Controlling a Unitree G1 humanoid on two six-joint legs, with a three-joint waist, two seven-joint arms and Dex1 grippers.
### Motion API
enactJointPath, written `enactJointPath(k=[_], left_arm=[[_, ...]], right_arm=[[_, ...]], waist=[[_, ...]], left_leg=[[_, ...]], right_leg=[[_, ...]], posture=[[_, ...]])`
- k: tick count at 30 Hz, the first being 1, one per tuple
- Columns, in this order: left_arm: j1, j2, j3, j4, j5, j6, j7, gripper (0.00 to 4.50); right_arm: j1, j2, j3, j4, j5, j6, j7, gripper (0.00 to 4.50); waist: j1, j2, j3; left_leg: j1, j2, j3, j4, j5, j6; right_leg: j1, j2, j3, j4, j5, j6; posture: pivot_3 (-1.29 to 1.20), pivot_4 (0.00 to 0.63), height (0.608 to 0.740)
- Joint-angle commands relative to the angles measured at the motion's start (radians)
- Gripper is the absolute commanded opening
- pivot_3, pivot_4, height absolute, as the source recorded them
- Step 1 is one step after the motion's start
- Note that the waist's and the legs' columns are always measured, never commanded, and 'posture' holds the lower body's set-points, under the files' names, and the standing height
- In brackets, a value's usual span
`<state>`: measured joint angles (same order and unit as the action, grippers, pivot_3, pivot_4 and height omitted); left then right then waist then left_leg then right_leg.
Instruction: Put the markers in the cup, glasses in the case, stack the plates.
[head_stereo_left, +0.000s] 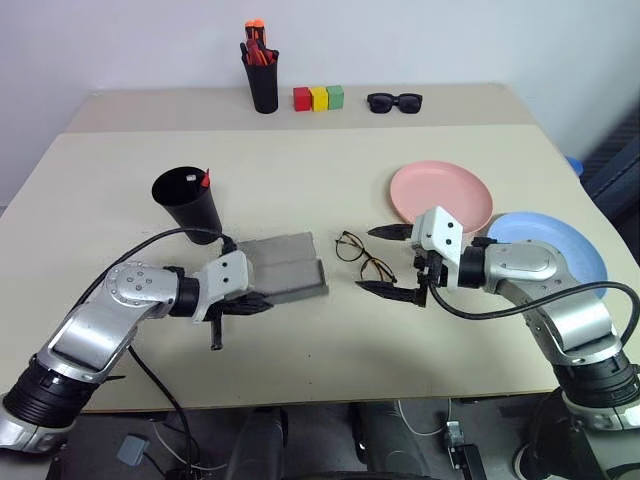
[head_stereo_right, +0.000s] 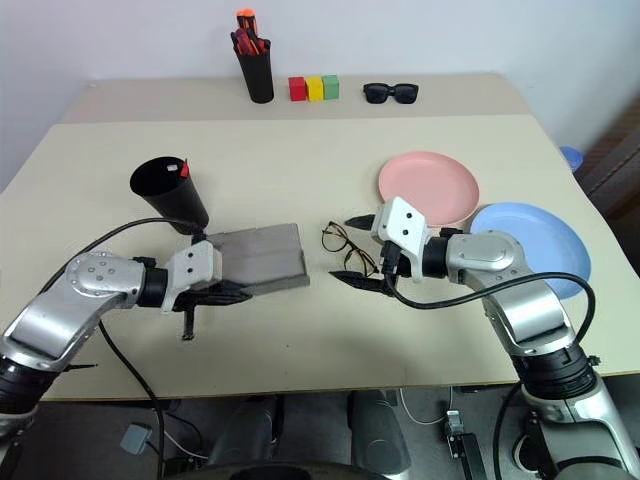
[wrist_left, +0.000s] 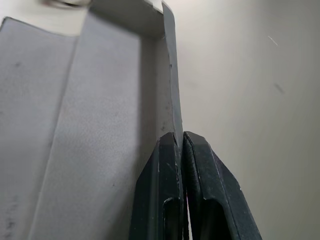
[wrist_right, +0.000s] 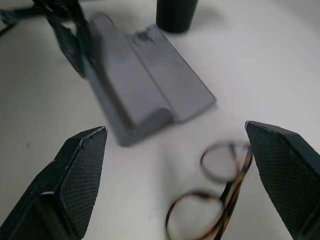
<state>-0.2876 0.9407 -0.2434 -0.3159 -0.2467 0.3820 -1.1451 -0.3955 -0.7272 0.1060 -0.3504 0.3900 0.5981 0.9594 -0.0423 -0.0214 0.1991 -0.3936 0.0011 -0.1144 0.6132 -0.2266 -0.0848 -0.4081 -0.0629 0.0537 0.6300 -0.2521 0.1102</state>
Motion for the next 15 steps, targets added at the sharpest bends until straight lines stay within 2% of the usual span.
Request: enactJointPath(k=[1, 2, 5, 8, 12, 15], left_arm=[[-0.034, 0.010, -0.027, 0.010, 0.051, -0.070, -0.049, 0.16], [-0.038, 0.009, -0.034, 0.019, 0.061, -0.084, -0.061, 0.16], [-0.051, -0.007, -0.042, 0.049, 0.084, -0.097, -0.066, 1.03], [-0.055, -0.037, -0.027, 0.060, 0.097, -0.117, -0.033, 2.43], [-0.047, -0.072, 0.036, 0.045, 0.028, -0.061, -0.013, 2.43], [-0.010, -0.079, 0.129, 0.008, -0.055, 0.005, 0.011, 2.43]], right_arm=[[-0.013, -0.005, -0.018, -0.020, 0.033, 0.091, -0.028, 4.50], [-0.013, -0.004, -0.016, -0.018, 0.034, 0.112, -0.035, 4.50], [-0.015, 0.003, -0.016, -0.016, 0.044, 0.185, -0.066, 4.50], [-0.032, 0.024, -0.027, -0.005, 0.056, 0.270, -0.115, 4.50], [-0.067, 0.058, -0.027, 0.021, 0.054, 0.330, -0.172, 4.50], [-0.097, 0.091, -0.014, 0.048, 0.044, 0.370, -0.223, 4.50]], waist=[[0.001, 0.000, 0.000], [0.001, 0.000, 0.000], [0.000, 0.000, 0.000], [0.000, 0.000, 0.000], [-0.002, 0.000, 0.000], [-0.004, 0.000, 0.000]], left_leg=[[0.000, 0.000, 0.000, 0.000, 0.000, 0.000], [0.000, 0.000, 0.000, 0.000, 0.000, 0.000], [0.000, 0.000, 0.000, 0.000, 0.000, 0.000], [0.000, 0.000, 0.000, 0.000, 0.000, 0.000], [0.000, 0.000, 0.000, 0.000, 0.000, 0.000], [0.000, 0.000, 0.000, 0.000, 0.000, 0.000]], right_leg=[[0.000, 0.000, 0.000, 0.000, 0.000, 0.000], [0.000, 0.000, 0.000, 0.000, 0.000, 0.000], [0.000, 0.000, 0.000, 0.000, 0.000, 0.000], [0.000, 0.000, 0.000, 0.000, 0.000, 0.000], [0.000, 0.000, 0.000, 0.000, 0.000, 0.000], [0.000, 0.000, 0.000, 0.001, 0.000, 0.001]], posture=[[0.00, 0.150, 0.740], [0.00, 0.150, 0.740], [0.00, 0.150, 0.740], [0.00, 0.150, 0.740], [0.00, 0.150, 0.740], [0.00, 0.150, 0.740]])
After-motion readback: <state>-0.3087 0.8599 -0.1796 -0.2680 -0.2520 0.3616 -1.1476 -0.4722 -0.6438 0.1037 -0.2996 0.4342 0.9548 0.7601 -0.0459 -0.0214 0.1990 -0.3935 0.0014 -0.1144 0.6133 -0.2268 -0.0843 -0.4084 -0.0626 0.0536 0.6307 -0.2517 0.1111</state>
